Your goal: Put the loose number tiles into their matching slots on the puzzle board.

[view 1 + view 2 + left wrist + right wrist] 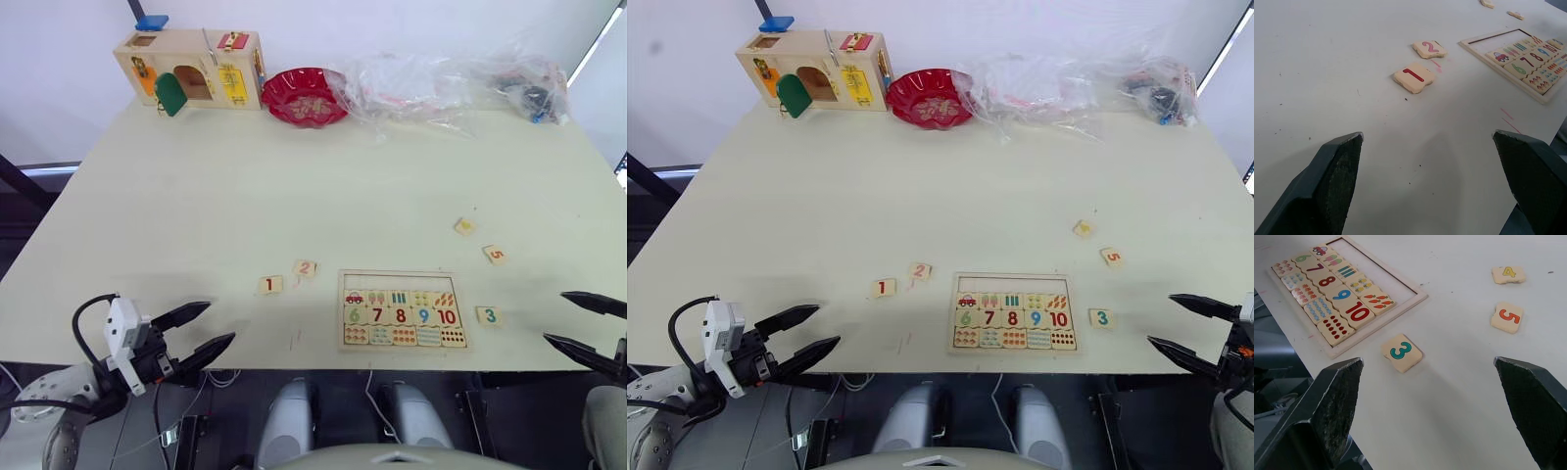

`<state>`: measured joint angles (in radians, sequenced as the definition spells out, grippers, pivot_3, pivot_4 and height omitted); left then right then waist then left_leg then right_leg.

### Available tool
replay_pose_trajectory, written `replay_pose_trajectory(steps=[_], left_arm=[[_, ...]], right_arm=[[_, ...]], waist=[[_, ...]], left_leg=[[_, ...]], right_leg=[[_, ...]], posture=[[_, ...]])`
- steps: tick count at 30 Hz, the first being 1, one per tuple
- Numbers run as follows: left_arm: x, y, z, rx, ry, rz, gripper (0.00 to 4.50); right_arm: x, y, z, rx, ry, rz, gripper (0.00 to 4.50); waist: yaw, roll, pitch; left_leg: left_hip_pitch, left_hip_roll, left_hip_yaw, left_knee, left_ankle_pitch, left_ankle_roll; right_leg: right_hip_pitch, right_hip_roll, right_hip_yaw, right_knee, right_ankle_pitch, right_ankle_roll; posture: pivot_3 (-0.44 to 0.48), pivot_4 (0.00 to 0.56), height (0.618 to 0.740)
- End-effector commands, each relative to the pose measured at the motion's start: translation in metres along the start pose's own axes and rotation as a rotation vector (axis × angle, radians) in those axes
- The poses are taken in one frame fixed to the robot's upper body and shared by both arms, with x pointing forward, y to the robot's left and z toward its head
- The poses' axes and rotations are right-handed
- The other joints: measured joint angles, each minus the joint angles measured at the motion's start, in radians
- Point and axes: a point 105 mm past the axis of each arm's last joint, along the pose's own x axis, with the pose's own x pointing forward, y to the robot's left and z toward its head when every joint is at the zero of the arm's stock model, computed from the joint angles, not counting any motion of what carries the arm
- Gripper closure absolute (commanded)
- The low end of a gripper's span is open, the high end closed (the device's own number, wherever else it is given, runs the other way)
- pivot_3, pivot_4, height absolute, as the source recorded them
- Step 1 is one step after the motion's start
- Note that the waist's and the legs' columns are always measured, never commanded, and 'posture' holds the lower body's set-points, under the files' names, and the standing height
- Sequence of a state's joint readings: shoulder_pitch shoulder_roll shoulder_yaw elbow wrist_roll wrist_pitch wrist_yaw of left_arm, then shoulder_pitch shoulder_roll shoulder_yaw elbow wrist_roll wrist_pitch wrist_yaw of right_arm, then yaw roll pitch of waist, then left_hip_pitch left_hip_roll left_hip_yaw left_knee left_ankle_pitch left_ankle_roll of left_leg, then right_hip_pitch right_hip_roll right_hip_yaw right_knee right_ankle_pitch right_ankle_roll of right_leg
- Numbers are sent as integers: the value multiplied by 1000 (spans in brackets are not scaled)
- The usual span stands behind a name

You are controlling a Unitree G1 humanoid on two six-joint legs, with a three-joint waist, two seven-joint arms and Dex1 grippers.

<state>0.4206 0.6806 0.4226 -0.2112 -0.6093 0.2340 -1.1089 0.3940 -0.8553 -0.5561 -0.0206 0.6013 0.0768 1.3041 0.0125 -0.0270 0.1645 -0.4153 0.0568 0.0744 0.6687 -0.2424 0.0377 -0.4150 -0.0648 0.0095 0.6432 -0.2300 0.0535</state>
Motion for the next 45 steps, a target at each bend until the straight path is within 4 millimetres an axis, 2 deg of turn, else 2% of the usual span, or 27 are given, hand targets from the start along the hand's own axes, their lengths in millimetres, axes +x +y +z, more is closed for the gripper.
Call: replay_pose_trajectory(steps=[1,5,8,11,17,21,27,28,29,31,35,39,42,43,45], left_arm=[[-1,2,13,64,-1,-25,0],[9,3,36,164,-6,-122,0],[17,2,47,222,3,-189,0],[30,0,56,307,89,-259,0],[42,9,61,375,278,-334,0],[49,18,67,419,311,-362,0],[62,26,63,431,353,-423,0],[65,29,61,445,366,-423,521],[69,31,60,460,374,-417,720],[75,32,58,469,382,-418,1516],[88,32,57,486,377,-416,1516],[92,28,54,477,382,-440,1516],[91,26,51,475,390,-451,2198],[91,27,49,481,396,-446,2804],[91,28,47,485,404,-442,2804]], right_arm=[[1,1,13,-36,-63,-6,16],[13,12,34,-119,-148,54,16],[11,14,41,-166,-147,64,16],[5,20,49,-205,-162,57,16],[-1,33,58,-143,-161,100,16],[-3,36,59,-152,-157,94,16],[-1,38,56,-159,-152,84,16],[0,39,56,-157,-154,84,0],[0,39,55,-156,-155,84,0],[0,40,55,-157,-156,84,0],[2,42,56,-160,-167,80,0],[3,45,54,-155,-173,74,0],[3,46,53,-154,-174,71,0],[3,46,53,-153,-176,71,0],[4,47,52,-152,-179,69,0]], waist=[[0,0,0],[2,4,-1],[1,6,-2],[2,6,-2],[2,7,-1],[-1,7,-1],[2,7,-1],[2,7,-1],[3,7,-1],[3,6,-1],[2,6,-1],[1,6,-1],[1,6,-1],[1,6,-1],[2,6,-1]], left_leg=[[0,0,0,0,0,0],[0,0,-1,0,0,0],[0,0,0,0,0,0],[-1,-1,0,0,0,0],[0,-2,0,0,0,0],[0,-1,1,0,0,0],[-1,-2,1,0,0,0],[-1,-2,1,0,0,0],[-1,-2,1,0,0,0],[-1,-3,1,0,0,0],[-1,-3,1,1,0,0],[-1,-2,0,0,0,0],[-1,-2,0,0,0,0],[-1,-2,1,0,0,0],[-1,-2,0,1,0,0]], right_leg=[[0,0,0,0,0,0],[0,1,-1,0,0,0],[0,1,-1,0,0,0],[1,1,-1,0,0,0],[1,2,-1,0,0,0],[1,3,0,0,0,0],[1,4,0,0,0,0],[1,3,0,0,0,0],[1,4,0,0,0,0],[2,4,0,0,0,0],[2,4,0,0,0,0],[2,4,0,0,0,0],[2,4,0,0,0,0],[2,4,0,0,0,0],[2,4,0,0,0,0]], posture=[[0,150,740],[0,150,740],[0,150,740],[0,150,740],[0,150,740],[0,150,740],[0,150,740],[0,150,740],[0,150,740],[0,150,740],[0,150,740],[0,150,740],[0,150,740],[0,150,740],[0,150,740]])
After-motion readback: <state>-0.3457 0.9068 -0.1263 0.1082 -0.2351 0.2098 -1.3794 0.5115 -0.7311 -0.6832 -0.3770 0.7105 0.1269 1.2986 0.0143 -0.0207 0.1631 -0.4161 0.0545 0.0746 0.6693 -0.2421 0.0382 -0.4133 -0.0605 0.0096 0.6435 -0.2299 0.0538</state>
